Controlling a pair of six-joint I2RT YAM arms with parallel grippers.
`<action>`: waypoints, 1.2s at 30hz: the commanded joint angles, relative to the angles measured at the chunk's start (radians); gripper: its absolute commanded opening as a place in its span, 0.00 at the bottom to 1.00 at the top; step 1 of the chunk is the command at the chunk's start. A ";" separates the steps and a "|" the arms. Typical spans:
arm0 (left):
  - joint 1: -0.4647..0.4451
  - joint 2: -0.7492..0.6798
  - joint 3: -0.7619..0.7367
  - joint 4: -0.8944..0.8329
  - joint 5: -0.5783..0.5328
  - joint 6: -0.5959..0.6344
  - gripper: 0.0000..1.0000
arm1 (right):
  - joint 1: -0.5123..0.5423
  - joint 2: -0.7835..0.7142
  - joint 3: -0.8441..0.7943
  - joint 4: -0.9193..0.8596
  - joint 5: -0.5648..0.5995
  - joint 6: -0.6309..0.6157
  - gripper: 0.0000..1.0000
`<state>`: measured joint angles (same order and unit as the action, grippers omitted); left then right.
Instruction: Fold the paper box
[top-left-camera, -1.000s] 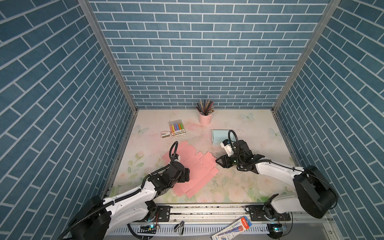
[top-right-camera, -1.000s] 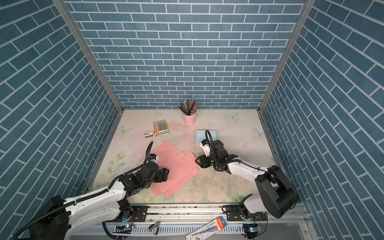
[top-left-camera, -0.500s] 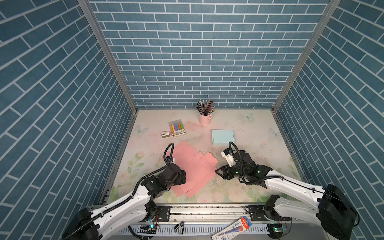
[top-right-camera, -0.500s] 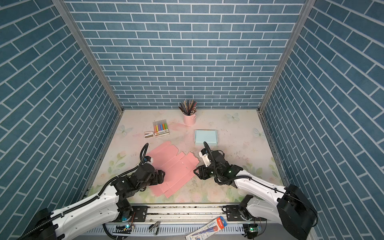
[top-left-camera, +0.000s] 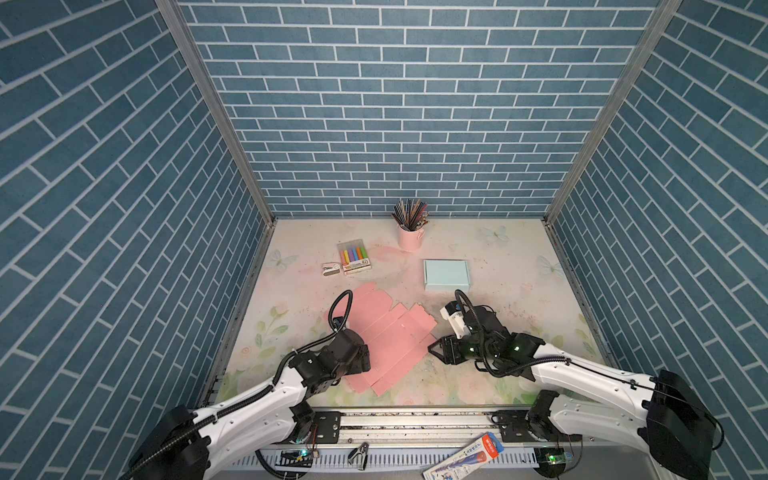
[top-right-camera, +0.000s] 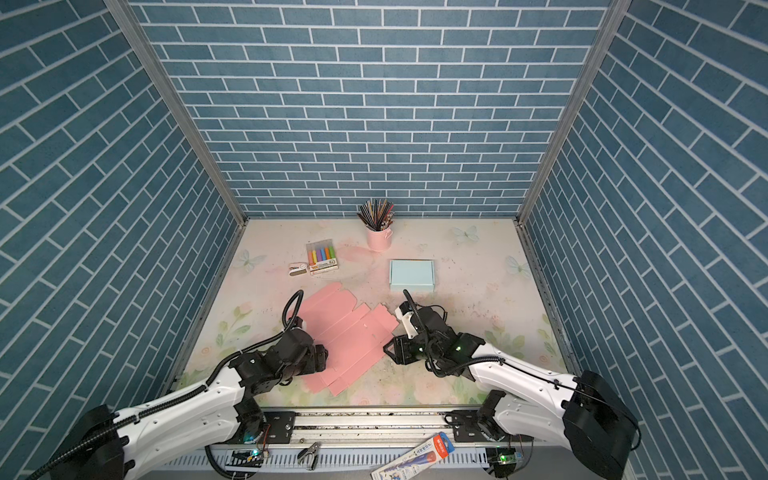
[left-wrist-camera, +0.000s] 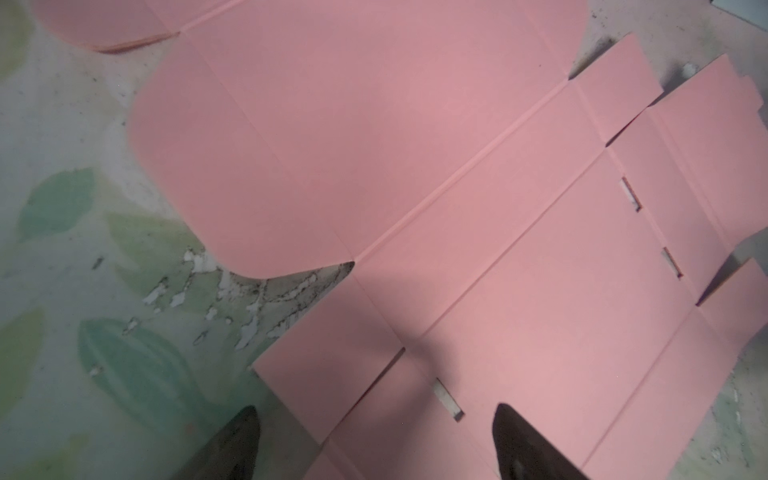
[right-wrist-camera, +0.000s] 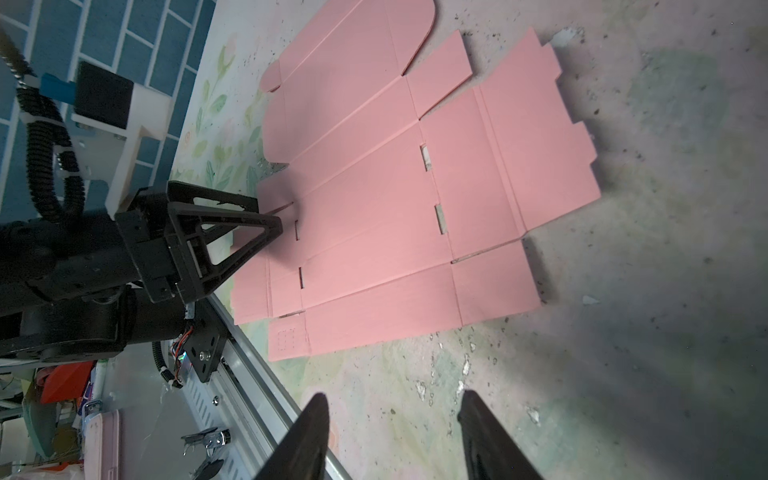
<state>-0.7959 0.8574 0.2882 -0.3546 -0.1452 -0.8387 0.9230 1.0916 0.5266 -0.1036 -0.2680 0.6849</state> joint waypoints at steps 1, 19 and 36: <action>-0.021 -0.041 -0.044 -0.017 0.036 -0.039 0.88 | 0.011 0.017 0.040 -0.017 0.019 0.046 0.52; -0.178 0.050 -0.013 0.074 0.143 -0.138 0.88 | -0.093 -0.038 -0.043 0.005 -0.006 0.094 0.54; -0.424 0.319 0.106 0.344 0.170 -0.246 0.88 | -0.275 -0.046 -0.132 0.009 -0.089 0.019 0.55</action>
<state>-1.1980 1.1091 0.3523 -0.0170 0.0055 -1.0874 0.6651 1.0508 0.4061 -0.0921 -0.3359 0.7315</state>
